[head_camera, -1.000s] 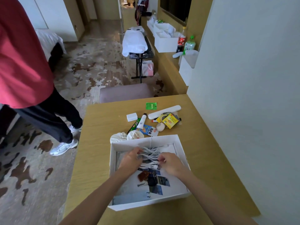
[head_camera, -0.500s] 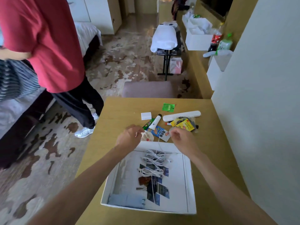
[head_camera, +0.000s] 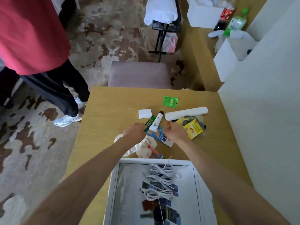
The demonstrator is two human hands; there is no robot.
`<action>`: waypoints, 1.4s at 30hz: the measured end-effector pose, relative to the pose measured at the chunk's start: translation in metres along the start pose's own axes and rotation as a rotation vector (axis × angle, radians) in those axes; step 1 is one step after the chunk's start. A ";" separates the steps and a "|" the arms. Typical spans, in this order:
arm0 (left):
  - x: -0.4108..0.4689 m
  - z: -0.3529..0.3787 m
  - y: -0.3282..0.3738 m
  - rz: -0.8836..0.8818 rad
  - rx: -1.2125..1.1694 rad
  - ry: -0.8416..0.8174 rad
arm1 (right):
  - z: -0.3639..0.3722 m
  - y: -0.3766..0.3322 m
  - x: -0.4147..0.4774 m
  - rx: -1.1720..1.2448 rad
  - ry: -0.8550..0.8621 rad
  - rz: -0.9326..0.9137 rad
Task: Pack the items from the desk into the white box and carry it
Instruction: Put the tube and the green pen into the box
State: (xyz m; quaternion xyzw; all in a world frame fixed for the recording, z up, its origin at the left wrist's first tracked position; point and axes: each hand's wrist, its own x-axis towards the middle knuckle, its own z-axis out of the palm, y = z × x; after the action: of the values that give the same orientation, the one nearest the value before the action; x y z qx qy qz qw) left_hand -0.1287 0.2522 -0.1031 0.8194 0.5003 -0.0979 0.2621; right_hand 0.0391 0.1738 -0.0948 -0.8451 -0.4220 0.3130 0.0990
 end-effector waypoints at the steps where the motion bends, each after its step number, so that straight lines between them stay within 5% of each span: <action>1: 0.004 0.001 0.000 -0.016 0.015 0.015 | 0.002 -0.007 0.010 0.095 -0.009 0.057; 16: 0.050 0.009 0.006 -0.076 0.134 0.028 | 0.034 -0.022 0.076 0.397 0.006 0.249; 21: 0.033 -0.005 0.011 -0.158 -0.108 0.017 | -0.002 -0.018 0.041 0.633 0.004 0.137; 28: -0.053 -0.035 0.021 -0.056 -0.469 0.337 | -0.056 0.000 -0.061 1.036 0.012 -0.043; 33: -0.143 -0.035 0.033 0.102 -0.508 0.440 | -0.065 0.014 -0.131 0.986 -0.140 -0.196; 39: -0.234 -0.008 0.020 0.243 -0.418 0.349 | -0.041 0.051 -0.196 0.841 -0.221 -0.319; 42: -0.256 0.008 0.006 0.270 -0.158 0.305 | -0.023 0.068 -0.218 0.770 -0.238 -0.267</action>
State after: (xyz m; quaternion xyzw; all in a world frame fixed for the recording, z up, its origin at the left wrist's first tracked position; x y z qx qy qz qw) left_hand -0.2452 0.0492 0.0000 0.8611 0.4260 0.1026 0.2577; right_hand -0.0002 -0.0350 -0.0094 -0.6423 -0.3887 0.5276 0.3975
